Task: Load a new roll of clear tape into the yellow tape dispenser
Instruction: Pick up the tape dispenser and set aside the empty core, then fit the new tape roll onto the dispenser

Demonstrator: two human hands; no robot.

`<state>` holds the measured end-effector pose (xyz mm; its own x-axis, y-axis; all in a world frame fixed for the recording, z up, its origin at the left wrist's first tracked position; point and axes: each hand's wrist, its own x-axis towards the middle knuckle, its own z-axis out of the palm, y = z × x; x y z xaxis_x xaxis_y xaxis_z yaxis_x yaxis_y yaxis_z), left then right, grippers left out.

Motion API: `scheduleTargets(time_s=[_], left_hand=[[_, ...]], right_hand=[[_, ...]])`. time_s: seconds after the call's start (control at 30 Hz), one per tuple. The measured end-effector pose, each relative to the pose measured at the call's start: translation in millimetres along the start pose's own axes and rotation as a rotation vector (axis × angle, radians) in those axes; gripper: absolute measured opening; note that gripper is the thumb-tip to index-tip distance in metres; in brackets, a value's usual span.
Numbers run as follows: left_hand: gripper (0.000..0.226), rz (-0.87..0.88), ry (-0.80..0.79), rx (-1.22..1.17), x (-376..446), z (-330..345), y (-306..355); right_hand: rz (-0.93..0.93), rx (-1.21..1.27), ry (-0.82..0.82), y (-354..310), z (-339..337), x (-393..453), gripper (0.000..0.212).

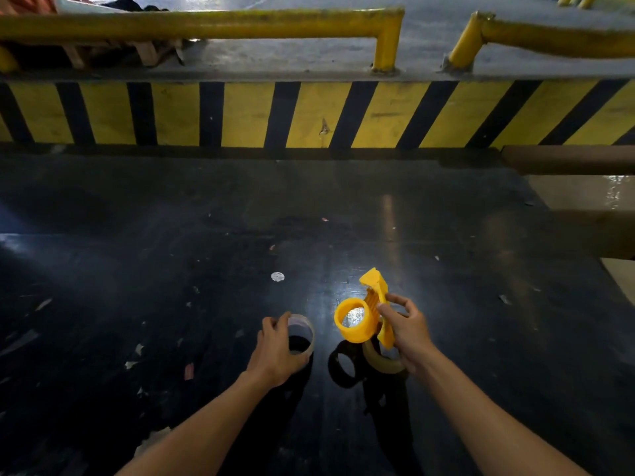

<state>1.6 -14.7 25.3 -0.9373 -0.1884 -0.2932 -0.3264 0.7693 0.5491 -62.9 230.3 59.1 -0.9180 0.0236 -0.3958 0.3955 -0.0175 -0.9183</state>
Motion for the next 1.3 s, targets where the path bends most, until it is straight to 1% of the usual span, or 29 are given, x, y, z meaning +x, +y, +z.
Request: scheduleTargets(time_s=[0.1, 0.2, 0.23, 0.4, 0.43, 0.5, 0.57, 0.6, 0.67, 0.73, 0.83, 0.9, 1.07, 1.13, 1.23, 1.3], left_hand=[[0.096, -0.021, -0.010, 0.019, 2.3, 11.4, 4.0], [0.097, -0.058, -0.077, 0.103, 4.7, 16.5, 4.6], [0.098, -0.073, -0.098, 0.143, 6.2, 17.3, 3.8], [0.110, -0.104, -0.160, 0.370, 14.8, 13.5, 10.2], [0.110, -0.085, -0.138, 0.418, 16.0, 13.3, 14.5], [0.101, 0.021, -0.052, 0.497, 16.7, 14.7, 27.5], [0.089, 0.165, 0.008, 0.499, 16.0, 18.6, 48.0], [0.086, 0.226, -0.002, 0.465, 15.2, 21.2, 61.1], [0.084, 0.305, -0.071, 0.386, 15.0, 30.9, 89.5], [0.087, 0.332, -0.148, 0.358, 14.5, 44.4, 116.0], [0.094, 0.311, -0.255, 0.379, 13.7, 68.6, 145.0], [0.099, 0.279, -0.300, 0.396, 13.9, 82.4, 158.1], [0.102, 0.234, -0.341, 0.463, 22.6, 98.5, 170.9], [0.107, 0.233, -0.369, 0.484, 26.2, 96.4, 170.8], [0.110, 0.263, -0.424, 0.518, 26.4, 89.7, 172.1], [0.109, 0.306, -0.444, 0.548, 25.1, 85.6, 171.8]], right_hand=[[-0.009, 0.012, 0.000, 2.5, -4.9, -0.9, 0.027], [-0.004, 0.022, 0.013, 4.8, -11.8, -0.8, 0.041], [-0.005, 0.027, 0.018, 4.9, -14.8, -0.4, 0.043], [-0.005, 0.102, 0.086, 1.5, -36.9, 1.9, 0.030], [-0.006, 0.116, 0.105, 0.4, -42.7, 2.5, 0.028], [-0.008, 0.148, 0.150, -2.6, -56.1, 4.2, 0.028], [-0.018, 0.177, 0.201, -5.6, -70.4, 5.1, 0.030], [-0.025, 0.190, 0.228, -6.4, -77.8, 5.2, 0.031], [-0.038, 0.206, 0.268, -8.6, -92.0, 3.8, 0.033], [-0.045, 0.214, 0.301, -8.4, -105.9, 3.3, 0.032], [-0.052, 0.219, 0.352, -4.2, -124.5, 2.5, 0.021], [-0.044, 0.215, 0.386, -1.1, -135.0, 0.7, 0.020], [-0.023, 0.182, 0.411, 7.5, -156.1, -8.4, 0.024], [-0.008, 0.158, 0.400, 12.2, -162.3, -11.3, 0.031], [0.007, 0.165, 0.380, 20.2, -165.6, -13.1, 0.039], [0.007, 0.171, 0.372, 24.2, -164.9, -13.7, 0.039]])
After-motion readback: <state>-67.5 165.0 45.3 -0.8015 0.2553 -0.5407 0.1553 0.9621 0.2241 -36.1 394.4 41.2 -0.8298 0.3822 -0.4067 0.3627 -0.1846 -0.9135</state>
